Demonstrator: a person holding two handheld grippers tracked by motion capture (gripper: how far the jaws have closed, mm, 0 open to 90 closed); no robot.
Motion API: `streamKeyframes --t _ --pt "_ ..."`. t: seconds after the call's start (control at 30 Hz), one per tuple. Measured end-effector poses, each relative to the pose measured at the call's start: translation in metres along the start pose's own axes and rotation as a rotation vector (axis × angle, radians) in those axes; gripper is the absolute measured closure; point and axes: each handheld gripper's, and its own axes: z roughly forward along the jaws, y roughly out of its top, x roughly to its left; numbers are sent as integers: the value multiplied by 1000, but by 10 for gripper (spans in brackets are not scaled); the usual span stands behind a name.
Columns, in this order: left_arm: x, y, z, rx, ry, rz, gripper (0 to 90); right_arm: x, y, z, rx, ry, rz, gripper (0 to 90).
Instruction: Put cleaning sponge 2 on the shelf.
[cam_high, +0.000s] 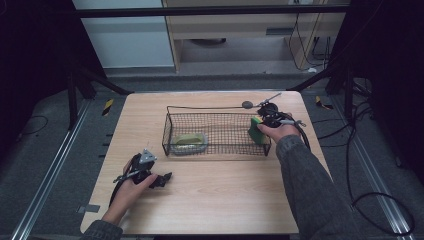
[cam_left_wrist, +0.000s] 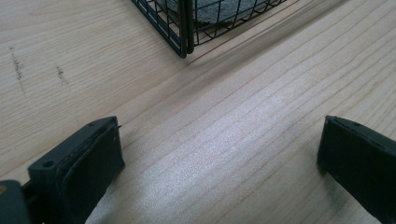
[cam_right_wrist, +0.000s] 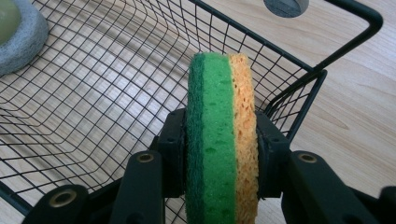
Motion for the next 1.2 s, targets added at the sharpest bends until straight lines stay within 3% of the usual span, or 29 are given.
streamKeyframes --t 0.43,0.73,1.2 --pt "0 0 0 0 0 0 0 4 1 -7 -4 8 -2 551" --pt "0 0 0 0 0 1 0 9 0 -20 -17 36 -3 625" --pt "0 0 0 2 -1 3 0 39 18 -6 4 70 -48 588"
